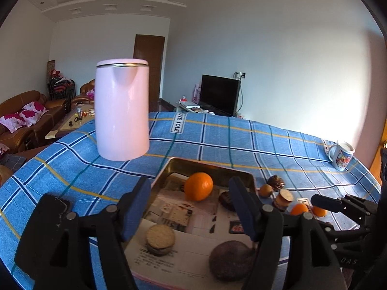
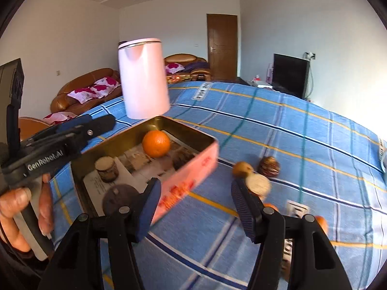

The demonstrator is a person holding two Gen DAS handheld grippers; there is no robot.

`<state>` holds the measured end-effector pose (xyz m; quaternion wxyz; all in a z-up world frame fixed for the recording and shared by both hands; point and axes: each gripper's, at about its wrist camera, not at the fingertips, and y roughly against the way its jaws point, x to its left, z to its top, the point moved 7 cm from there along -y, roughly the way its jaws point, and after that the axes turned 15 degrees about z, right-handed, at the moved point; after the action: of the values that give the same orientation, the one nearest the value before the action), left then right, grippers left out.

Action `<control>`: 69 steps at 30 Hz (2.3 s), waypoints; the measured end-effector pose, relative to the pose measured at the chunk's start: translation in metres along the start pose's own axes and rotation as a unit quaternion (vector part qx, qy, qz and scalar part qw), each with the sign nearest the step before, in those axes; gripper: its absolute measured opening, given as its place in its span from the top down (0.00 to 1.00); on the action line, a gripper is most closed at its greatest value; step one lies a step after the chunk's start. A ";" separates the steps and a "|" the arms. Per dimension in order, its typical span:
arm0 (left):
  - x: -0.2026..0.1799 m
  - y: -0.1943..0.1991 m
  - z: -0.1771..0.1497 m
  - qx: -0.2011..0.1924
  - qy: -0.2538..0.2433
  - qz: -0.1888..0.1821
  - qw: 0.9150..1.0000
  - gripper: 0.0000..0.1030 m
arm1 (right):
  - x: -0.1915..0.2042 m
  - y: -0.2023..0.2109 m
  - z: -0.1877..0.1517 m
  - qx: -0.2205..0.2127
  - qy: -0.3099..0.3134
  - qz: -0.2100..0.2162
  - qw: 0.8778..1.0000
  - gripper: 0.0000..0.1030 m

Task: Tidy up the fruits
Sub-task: 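Carry the brown fruit and orange to the tin box and release both, then grasp a small yellowish fruit with the right gripper while the left grasps an orange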

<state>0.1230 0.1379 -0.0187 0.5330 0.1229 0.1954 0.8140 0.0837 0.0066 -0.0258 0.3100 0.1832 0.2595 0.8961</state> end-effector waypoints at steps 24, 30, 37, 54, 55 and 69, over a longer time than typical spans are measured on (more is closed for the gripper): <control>-0.154 0.005 -0.054 0.071 -0.130 -0.094 0.984 0.31 | -0.099 0.068 -0.070 0.008 -0.128 -0.036 0.991 0.74; -0.178 -0.006 -0.055 0.092 -0.147 -0.099 0.980 0.40 | -0.125 0.085 -0.064 -0.017 -0.151 -0.056 0.987 0.74; -0.191 -0.028 -0.069 0.154 -0.157 -0.110 0.969 0.54 | -0.130 0.082 -0.062 -0.018 -0.164 -0.043 0.985 0.74; -0.185 -0.009 -0.051 0.092 -0.134 -0.117 0.980 0.66 | -0.112 0.106 -0.053 -0.077 -0.118 -0.058 0.988 0.74; -0.185 -0.007 -0.049 0.084 -0.132 -0.117 0.981 0.66 | -0.111 0.108 -0.053 -0.083 -0.113 -0.060 0.988 0.74; -0.179 0.013 -0.036 0.018 -0.120 -0.102 0.987 0.66 | -0.095 0.127 -0.046 -0.132 -0.076 -0.079 0.985 0.74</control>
<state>0.1697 -0.0373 -0.0442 0.6302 0.2090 0.1565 0.7312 0.0734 -0.1572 -0.0051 0.4198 0.1869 0.1287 0.8788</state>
